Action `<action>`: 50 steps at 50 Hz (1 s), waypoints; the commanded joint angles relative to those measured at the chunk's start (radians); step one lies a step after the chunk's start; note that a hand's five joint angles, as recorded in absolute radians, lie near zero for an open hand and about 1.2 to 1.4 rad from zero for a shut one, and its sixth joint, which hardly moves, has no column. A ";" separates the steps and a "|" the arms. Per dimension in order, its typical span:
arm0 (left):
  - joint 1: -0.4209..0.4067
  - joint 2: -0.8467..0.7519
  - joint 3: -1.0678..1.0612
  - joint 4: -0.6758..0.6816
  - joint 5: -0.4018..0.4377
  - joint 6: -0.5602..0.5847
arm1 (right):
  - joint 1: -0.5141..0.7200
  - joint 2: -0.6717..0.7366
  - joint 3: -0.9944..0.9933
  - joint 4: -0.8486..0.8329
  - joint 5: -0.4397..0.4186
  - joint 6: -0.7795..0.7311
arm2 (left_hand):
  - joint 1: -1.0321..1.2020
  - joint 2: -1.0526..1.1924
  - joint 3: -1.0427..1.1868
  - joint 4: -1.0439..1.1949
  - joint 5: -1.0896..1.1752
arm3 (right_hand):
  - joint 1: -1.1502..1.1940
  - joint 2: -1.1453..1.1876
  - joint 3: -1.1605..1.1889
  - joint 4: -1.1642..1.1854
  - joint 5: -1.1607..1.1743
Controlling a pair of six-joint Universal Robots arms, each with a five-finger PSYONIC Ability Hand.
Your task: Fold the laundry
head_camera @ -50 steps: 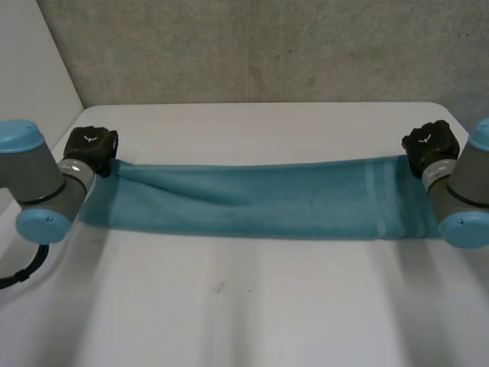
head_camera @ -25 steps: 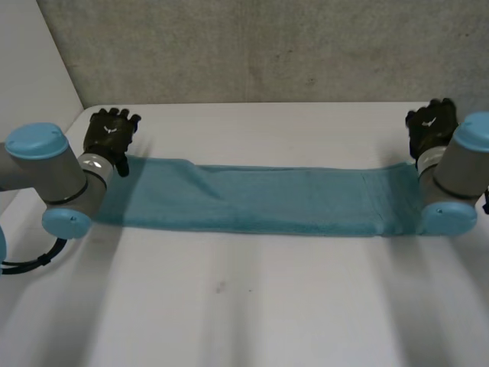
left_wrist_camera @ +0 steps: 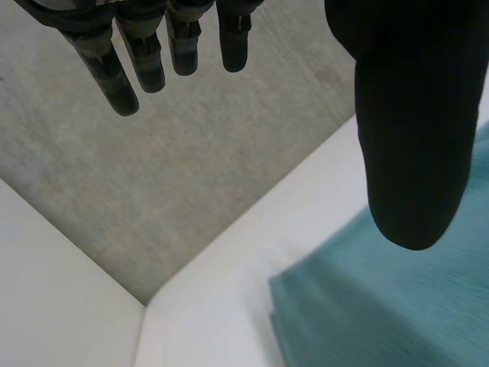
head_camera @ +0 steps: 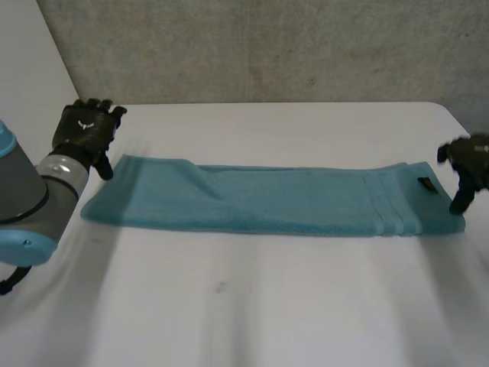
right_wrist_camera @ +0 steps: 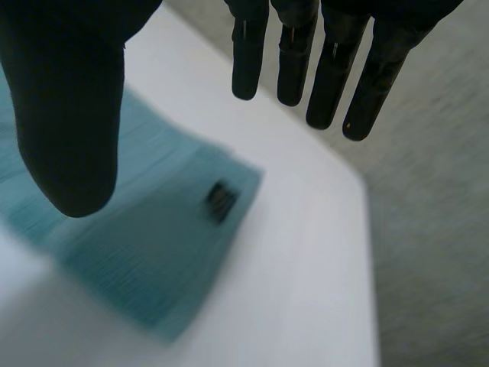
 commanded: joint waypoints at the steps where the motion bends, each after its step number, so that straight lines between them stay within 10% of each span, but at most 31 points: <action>1: -0.003 0.040 -0.099 0.000 0.002 -0.057 | -0.058 0.020 0.104 -0.077 -0.104 -0.008 | -0.009 0.010 0.007 0.007 -0.030 | 0.247 0.165 0.188 0.191 0.200; 22: -0.012 0.060 -0.160 0.003 0.005 -0.145 | -0.111 0.236 0.122 -0.320 -0.174 -0.028 | -0.009 0.010 0.007 0.007 -0.030 | 0.455 0.373 0.396 0.400 0.408; 28: -0.012 0.060 -0.160 0.006 0.005 -0.145 | -0.121 0.248 0.107 -0.352 -0.151 -0.059 | -0.009 0.010 0.007 0.007 -0.030 | 1.047 0.965 0.988 0.992 1.000; 39: -0.007 0.062 -0.160 0.007 0.004 -0.145 | -0.257 0.300 -0.040 -0.372 0.152 -0.131 | -0.009 0.010 0.007 0.007 -0.030 | 1.047 0.965 0.988 0.992 1.000; 50: -0.003 0.071 -0.163 0.006 0.002 -0.145 | -0.303 0.273 -0.142 -0.344 0.220 -0.297 | -0.009 0.010 0.007 0.007 -0.030 | 1.047 0.965 0.988 0.992 1.000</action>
